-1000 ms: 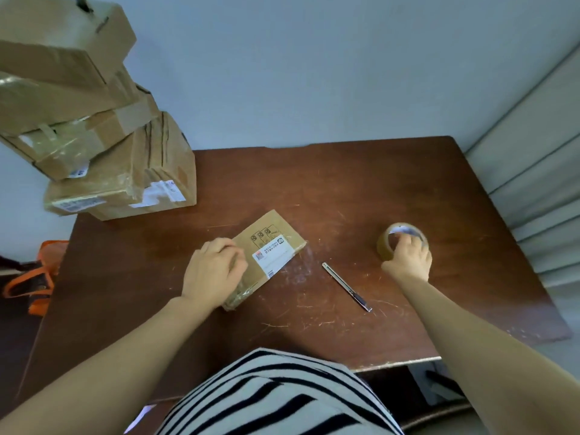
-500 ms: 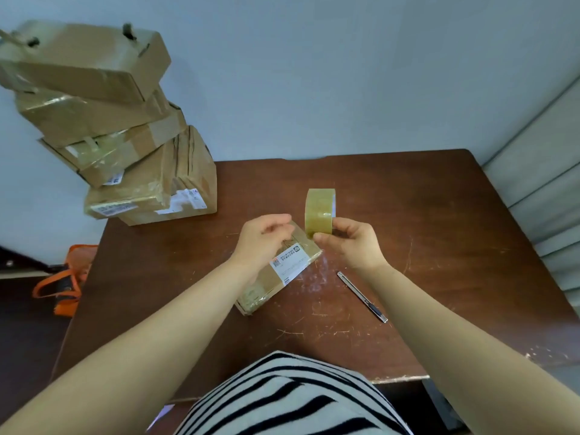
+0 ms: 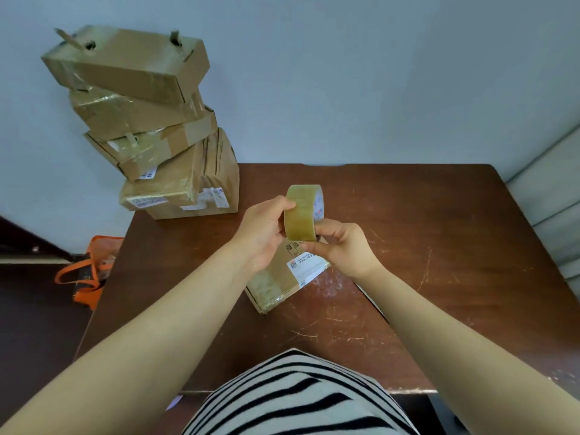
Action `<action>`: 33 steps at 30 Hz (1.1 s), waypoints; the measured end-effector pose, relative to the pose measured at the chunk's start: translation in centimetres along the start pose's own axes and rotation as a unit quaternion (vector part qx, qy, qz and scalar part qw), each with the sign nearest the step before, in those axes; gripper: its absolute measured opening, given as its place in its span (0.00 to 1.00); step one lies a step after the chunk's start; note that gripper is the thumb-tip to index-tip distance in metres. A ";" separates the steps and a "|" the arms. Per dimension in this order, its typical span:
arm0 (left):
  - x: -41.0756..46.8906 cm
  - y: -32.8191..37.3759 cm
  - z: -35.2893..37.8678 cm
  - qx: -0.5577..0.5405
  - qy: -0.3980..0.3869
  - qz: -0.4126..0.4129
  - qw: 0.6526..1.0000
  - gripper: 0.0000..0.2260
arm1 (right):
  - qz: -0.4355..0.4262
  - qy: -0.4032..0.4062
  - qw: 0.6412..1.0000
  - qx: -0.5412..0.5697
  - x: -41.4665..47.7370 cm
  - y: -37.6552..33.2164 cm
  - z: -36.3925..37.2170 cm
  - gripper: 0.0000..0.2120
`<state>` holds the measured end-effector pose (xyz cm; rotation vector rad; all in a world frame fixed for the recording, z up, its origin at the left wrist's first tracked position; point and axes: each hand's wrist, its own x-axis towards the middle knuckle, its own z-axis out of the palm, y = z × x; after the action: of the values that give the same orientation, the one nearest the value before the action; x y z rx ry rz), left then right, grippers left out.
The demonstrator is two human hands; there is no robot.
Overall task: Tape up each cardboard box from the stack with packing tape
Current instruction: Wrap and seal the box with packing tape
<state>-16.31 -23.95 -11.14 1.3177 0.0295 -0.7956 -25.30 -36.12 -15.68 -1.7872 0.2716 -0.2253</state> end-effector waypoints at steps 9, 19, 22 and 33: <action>-0.5 -0.9 -0.9 -0.011 -0.021 0.021 1.000 0.13 | -0.010 0.001 1.000 -0.015 -0.3 -0.2 0.4 0.07; -1.1 -1.5 -1.4 0.019 -0.030 0.030 0.999 0.15 | 0.066 -0.004 0.993 0.102 -0.3 -1.4 0.9 0.07; -1.1 -1.5 -1.5 0.001 -0.029 0.027 0.999 0.15 | 0.030 0.016 0.999 0.039 -0.1 -1.0 1.3 0.07; -0.4 -1.2 -1.2 -0.062 -0.011 0.026 0.998 0.08 | -0.096 0.021 0.970 -0.222 -0.1 -0.2 1.5 0.06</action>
<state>-16.75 -22.74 -12.26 1.1873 0.0265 -0.7514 -24.93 -34.66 -15.86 -2.2581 0.1871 -0.3630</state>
